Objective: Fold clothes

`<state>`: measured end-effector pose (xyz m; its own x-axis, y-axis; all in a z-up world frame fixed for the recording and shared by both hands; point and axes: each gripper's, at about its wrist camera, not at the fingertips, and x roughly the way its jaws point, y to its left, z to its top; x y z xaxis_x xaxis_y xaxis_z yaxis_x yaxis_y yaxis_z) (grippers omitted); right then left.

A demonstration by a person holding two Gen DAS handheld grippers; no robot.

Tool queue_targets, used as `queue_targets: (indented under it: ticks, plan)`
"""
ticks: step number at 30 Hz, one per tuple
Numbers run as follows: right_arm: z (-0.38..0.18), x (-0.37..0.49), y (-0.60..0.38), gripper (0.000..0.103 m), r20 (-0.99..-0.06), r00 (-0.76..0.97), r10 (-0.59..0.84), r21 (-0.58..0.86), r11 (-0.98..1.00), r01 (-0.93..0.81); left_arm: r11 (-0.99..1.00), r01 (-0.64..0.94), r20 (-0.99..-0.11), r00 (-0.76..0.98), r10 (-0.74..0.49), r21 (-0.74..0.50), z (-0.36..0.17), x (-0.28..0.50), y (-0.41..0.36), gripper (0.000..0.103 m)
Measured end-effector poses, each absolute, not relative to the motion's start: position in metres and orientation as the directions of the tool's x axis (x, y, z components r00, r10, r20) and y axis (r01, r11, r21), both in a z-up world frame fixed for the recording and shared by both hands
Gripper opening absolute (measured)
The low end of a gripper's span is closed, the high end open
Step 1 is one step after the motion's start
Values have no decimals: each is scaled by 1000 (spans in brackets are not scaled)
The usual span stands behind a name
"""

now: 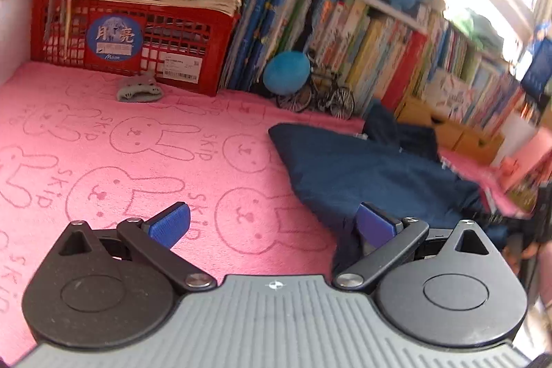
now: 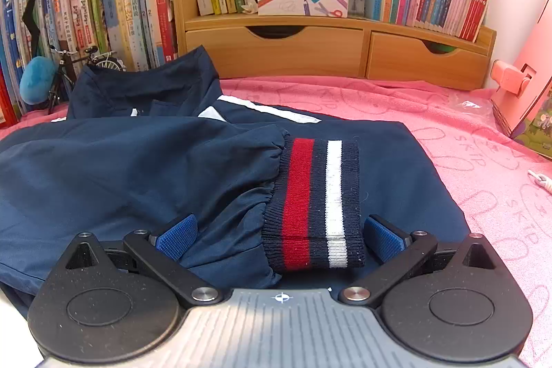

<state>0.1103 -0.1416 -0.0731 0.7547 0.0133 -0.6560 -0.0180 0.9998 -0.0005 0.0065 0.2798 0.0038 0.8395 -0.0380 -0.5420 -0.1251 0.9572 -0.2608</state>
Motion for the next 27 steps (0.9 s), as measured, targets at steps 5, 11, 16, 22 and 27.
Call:
queue_targets:
  ticks: [5, 11, 16, 22, 27]
  plan:
    - [-73, 111, -142, 103, -656, 755, 14, 0, 1000, -19, 900, -251, -464, 884, 63, -356, 19, 1, 281, 100]
    - [-73, 111, -142, 103, -656, 755, 15, 0, 1000, -19, 989, -84, -494, 869, 12, -123, 4, 29, 197, 99]
    - [-73, 111, -142, 103, -656, 755, 15, 1, 1000, -19, 998, -54, -562, 827, 23, -40, -26, 45, 168, 95]
    - [-73, 111, -142, 103, -656, 755, 15, 2, 1000, -19, 991, -98, -620, 772, 136, 95, -53, 53, 158, 102]
    - [-73, 111, -142, 103, -656, 755, 16, 3, 1000, -19, 933, -310, -609, 709, 356, 184, -43, 46, 207, 103]
